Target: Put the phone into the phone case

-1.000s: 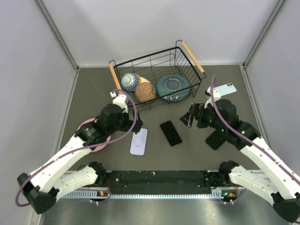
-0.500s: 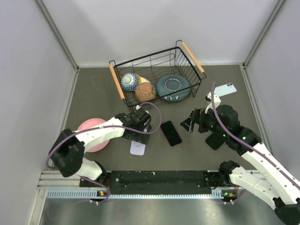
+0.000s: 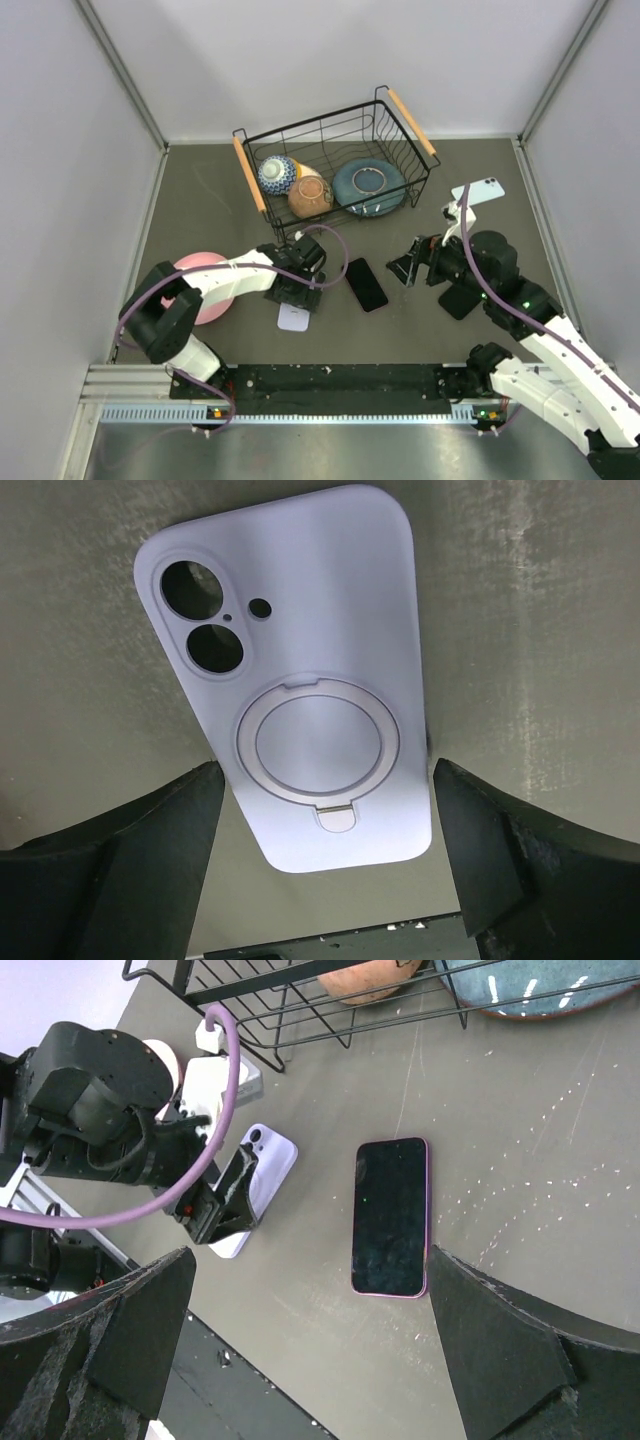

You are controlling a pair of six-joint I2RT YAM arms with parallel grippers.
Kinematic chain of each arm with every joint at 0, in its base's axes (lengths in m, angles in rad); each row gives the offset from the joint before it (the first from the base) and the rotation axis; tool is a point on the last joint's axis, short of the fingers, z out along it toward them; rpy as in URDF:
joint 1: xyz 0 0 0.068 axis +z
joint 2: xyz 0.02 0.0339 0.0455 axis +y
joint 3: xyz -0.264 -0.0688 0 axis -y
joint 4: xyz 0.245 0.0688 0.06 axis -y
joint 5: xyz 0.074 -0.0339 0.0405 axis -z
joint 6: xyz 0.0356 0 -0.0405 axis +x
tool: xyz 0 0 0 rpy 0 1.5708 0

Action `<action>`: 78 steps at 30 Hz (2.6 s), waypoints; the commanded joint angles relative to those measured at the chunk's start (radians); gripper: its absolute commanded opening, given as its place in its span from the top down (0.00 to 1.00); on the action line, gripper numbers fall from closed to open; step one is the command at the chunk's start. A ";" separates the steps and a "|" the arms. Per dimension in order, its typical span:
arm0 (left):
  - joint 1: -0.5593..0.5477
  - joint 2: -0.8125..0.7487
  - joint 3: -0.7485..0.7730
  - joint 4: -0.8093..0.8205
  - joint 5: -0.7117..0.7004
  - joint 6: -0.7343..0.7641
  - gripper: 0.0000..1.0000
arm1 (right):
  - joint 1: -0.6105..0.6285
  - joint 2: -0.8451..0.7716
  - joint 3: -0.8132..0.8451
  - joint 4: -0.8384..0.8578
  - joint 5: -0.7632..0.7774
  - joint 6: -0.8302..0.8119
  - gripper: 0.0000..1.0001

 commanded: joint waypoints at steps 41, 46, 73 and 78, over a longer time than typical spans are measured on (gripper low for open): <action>0.093 -0.420 -0.375 0.930 0.764 -0.405 0.51 | 0.048 0.336 -0.407 0.988 -0.307 0.623 0.48; 0.093 -0.420 -0.378 0.928 0.770 -0.392 0.51 | 0.049 0.416 -0.395 1.075 -0.351 0.670 0.51; 0.102 -0.438 -0.305 0.666 0.634 -0.255 0.01 | 0.108 0.410 -0.311 0.898 -0.290 0.655 1.00; 0.122 -0.521 -0.190 0.324 0.410 -0.143 0.01 | 0.180 0.404 -0.129 0.472 -0.102 0.482 1.00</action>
